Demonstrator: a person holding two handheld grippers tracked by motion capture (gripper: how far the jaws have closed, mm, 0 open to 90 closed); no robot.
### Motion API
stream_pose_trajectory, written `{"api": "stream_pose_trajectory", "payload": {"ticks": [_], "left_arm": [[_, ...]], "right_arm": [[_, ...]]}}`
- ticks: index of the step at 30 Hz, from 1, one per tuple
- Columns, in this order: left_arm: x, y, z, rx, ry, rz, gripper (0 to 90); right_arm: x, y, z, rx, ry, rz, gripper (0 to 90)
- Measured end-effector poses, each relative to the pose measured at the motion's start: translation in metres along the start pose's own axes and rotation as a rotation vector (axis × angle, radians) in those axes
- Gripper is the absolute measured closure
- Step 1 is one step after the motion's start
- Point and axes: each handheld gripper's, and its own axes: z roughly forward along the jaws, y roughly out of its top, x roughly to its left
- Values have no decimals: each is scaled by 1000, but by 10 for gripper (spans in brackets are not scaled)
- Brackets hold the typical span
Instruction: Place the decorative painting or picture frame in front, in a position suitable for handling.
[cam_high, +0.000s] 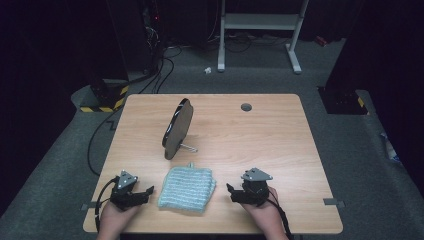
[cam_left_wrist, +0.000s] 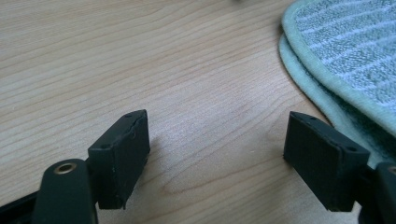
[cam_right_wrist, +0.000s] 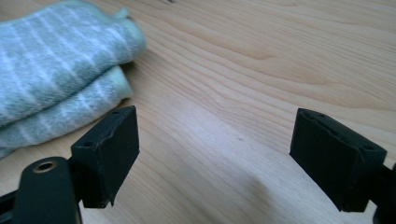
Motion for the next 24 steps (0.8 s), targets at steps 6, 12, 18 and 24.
{"api": "stream_pose_trajectory", "payload": {"ticks": [6, 12, 18, 24], "left_arm": [[0, 0, 0, -1, -2, 2, 227], [0, -1, -1, -1, -6, 4, 226], [0, -1, -1, -1, -8, 4, 226], [0, -1, -1, 0, -7, 5, 225]], "right_arm": [[12, 6, 4, -2, 37, -23, 160], [31, 11, 5, 2, 86, -55, 172], [49, 23, 7, 2, 151, -89, 168], [75, 48, 22, 35, 201, -158, 121]]}}
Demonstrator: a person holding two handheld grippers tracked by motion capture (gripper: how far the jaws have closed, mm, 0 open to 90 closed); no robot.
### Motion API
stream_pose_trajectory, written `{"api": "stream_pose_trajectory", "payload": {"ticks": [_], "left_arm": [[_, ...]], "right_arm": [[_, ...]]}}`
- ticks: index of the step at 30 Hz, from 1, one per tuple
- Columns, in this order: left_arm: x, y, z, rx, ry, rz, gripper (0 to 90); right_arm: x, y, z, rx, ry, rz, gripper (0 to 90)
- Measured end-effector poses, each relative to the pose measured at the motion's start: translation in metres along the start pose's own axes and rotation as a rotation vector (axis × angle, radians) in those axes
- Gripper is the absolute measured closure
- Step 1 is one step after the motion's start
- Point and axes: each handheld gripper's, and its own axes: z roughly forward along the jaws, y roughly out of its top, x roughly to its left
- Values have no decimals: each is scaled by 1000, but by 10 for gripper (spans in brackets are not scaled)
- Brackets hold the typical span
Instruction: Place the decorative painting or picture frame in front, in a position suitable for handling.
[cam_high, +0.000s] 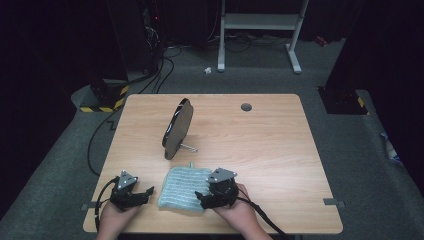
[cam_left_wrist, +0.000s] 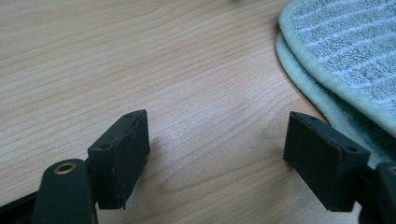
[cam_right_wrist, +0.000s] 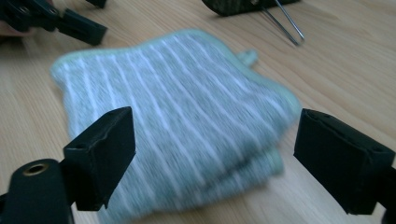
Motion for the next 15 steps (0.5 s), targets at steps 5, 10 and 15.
{"api": "stream_pose_trajectory", "payload": {"ticks": [5, 10, 15], "left_arm": [[0, 0, 1, -1, -2, 1, 225], [0, 0, 1, 0, -2, 1, 225], [0, 0, 1, 0, -3, 0, 225]], "right_arm": [[10, 15, 14, 23, 30, -34, 102], [15, 15, 32, 79, 49, -43, 98], [19, 7, 49, 152, 53, -47, 98]]}}
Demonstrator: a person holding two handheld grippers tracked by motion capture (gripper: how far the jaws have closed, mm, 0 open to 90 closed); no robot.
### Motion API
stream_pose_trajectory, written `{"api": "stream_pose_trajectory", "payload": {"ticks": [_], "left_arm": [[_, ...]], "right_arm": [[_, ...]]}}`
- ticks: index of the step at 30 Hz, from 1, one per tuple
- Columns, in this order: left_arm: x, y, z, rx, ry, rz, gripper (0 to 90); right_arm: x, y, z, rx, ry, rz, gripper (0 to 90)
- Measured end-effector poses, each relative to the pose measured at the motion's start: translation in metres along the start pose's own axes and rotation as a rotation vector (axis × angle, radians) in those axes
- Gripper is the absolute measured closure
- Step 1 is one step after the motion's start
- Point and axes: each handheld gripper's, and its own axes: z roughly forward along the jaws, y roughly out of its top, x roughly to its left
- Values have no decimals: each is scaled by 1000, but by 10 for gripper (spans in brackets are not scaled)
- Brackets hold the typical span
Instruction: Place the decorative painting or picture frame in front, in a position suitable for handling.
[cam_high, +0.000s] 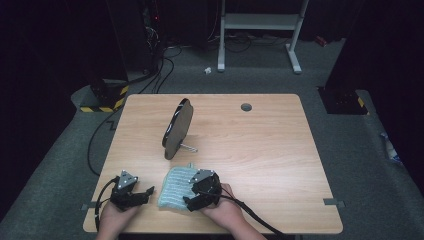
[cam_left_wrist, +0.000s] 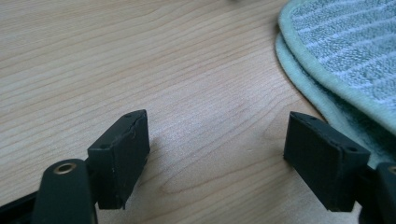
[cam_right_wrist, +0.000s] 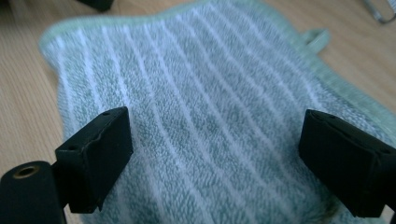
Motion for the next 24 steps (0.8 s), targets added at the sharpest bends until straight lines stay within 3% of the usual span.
{"api": "stream_pose_trajectory", "payload": {"ticks": [7, 12, 17, 18, 24], "left_arm": [[0, 0, 0, 0, -1, 0, 225], [0, 0, 0, 0, 0, 2, 225], [0, 0, 0, -1, -1, 2, 225], [0, 0, 0, 0, 0, 2, 226], [0, 0, 0, 0, 0, 3, 225]], "right_arm": [[1, -5, 6, 12, -9, 22, 101], [2, 1, 6, 62, -19, 24, 146], [4, 1, 2, 67, -17, 8, 294], [5, 1, 1, 65, -10, -1, 363], [8, 1, -1, 57, 1, -15, 509]]}}
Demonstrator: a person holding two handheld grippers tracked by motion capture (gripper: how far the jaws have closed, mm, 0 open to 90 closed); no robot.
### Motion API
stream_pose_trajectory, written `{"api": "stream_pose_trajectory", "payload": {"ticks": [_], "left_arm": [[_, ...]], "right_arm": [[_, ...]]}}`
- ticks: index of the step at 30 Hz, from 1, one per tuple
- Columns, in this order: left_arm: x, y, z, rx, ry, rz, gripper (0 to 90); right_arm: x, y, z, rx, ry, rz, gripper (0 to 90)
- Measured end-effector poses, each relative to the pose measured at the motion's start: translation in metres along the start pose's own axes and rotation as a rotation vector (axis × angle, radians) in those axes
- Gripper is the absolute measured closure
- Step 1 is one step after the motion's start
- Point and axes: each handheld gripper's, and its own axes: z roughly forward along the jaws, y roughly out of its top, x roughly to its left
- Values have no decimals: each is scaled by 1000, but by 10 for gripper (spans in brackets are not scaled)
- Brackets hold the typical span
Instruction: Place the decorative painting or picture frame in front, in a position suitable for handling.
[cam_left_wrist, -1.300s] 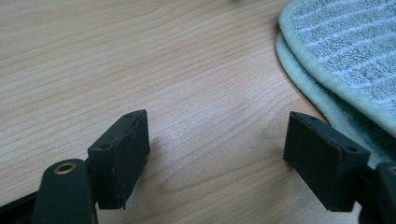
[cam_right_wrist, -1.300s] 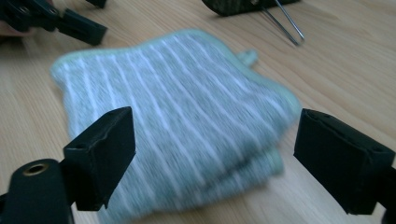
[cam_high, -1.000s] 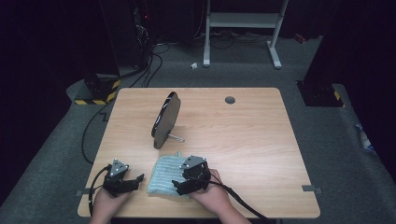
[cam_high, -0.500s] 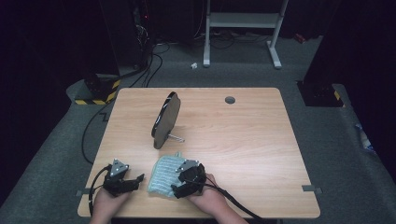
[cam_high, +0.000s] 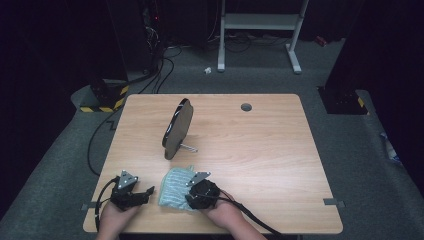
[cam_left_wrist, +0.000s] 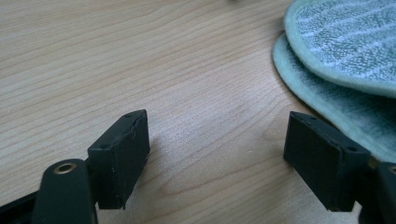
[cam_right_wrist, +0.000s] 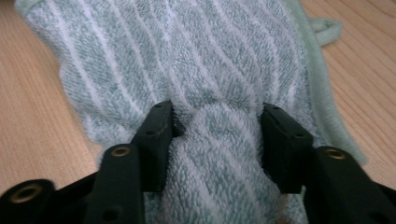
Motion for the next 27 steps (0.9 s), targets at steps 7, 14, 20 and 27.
{"api": "stream_pose_trajectory", "payload": {"ticks": [7, 14, 20, 27], "left_arm": [[0, 0, 0, -1, -1, 0, 225], [0, 0, 0, -1, -1, 0, 226], [0, 0, 0, -1, -2, 1, 226], [0, 0, 0, -1, -5, 1, 227]], "right_arm": [[7, -3, -1, -29, 5, -24, 649], [5, -7, -2, -65, 20, -28, 677], [3, -6, -11, -82, 23, -27, 680], [-1, -5, -25, -135, 17, -9, 678]]}}
